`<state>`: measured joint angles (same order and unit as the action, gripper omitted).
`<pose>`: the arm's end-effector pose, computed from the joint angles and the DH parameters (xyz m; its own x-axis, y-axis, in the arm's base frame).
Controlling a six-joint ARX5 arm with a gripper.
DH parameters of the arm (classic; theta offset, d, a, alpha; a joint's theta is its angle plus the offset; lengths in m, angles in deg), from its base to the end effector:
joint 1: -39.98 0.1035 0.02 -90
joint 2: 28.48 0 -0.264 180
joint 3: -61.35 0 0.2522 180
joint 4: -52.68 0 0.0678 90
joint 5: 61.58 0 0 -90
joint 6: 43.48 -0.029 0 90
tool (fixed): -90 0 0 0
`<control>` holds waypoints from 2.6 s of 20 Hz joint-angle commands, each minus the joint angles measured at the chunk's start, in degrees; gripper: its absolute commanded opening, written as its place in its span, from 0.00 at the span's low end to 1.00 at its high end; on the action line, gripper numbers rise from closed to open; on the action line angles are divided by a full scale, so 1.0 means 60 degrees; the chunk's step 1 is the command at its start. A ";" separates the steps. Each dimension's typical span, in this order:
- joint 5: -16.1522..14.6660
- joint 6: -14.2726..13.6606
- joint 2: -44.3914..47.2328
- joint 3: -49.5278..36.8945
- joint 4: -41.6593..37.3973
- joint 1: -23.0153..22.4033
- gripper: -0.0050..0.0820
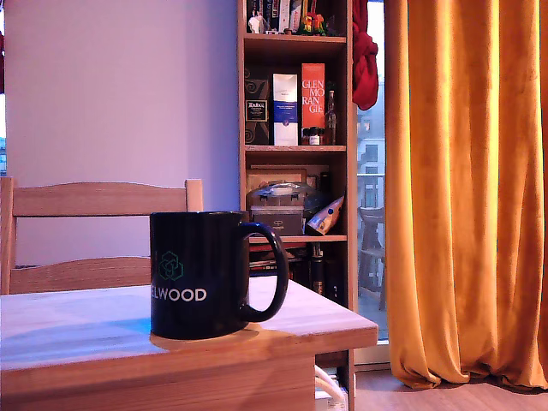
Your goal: Pick up the coffee capsules on the table and drop them inside the coffee cup
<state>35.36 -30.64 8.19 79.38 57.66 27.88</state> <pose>0.1334 -0.0250 0.1419 0.9146 -0.0725 -0.3977 0.0103 0.9876 -0.1564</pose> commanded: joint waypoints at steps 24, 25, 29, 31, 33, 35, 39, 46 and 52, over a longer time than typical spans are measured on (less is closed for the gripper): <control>-0.1366 -0.0834 0.7275 0.0408 -0.5683 0.1555 0.61; -0.1453 -0.0947 0.7482 0.0521 -0.5756 0.1647 0.61; -0.1891 -0.1184 0.8240 0.0994 -0.5774 0.1960 0.61; -0.2175 -0.1457 0.8495 0.1224 -0.5774 0.2022 0.61; -0.2375 -0.1577 0.8732 0.1417 -0.5767 0.2025 0.61; -0.2667 -0.1668 0.8932 0.1570 -0.5759 0.2025 0.61; -0.2845 -0.1708 0.9023 0.1621 -0.5759 0.2025 0.61; -0.2903 -0.1920 0.9023 0.1621 -0.5759 0.2022 0.59; -0.2903 -0.1974 0.9023 0.1621 -0.5763 0.2022 0.14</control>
<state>18.05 -42.22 61.04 89.85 22.71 39.82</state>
